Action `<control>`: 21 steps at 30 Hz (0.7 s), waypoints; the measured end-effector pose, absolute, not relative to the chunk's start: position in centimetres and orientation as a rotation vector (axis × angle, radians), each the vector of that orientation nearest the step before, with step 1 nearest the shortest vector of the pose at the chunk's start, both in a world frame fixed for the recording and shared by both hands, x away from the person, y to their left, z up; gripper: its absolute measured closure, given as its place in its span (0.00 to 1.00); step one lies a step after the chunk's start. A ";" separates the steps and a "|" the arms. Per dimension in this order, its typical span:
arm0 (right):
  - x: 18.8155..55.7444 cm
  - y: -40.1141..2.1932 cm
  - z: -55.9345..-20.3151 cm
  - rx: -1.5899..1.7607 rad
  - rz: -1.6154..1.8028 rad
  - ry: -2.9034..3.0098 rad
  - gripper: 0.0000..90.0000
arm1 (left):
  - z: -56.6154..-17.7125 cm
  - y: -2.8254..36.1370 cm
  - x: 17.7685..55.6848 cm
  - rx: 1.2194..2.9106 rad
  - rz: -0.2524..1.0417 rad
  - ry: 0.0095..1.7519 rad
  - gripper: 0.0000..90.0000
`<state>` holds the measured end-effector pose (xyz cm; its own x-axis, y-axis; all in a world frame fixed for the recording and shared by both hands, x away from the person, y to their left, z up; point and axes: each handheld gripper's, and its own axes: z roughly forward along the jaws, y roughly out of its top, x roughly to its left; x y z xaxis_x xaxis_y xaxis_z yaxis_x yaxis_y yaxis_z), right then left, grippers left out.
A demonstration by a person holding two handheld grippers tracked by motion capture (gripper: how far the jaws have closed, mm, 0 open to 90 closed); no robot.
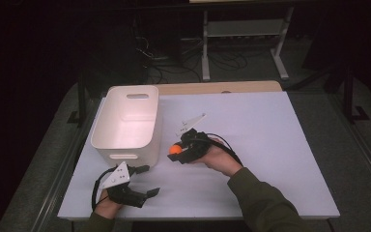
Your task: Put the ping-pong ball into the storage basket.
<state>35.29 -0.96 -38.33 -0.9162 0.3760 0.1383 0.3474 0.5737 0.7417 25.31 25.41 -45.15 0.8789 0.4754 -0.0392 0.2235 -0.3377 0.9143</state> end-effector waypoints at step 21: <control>36.0 -0.7 -35.5 0.642 1.312 2.751 0.55 | -45.1 25.4 25.3 1.931 0.281 0.514 0.16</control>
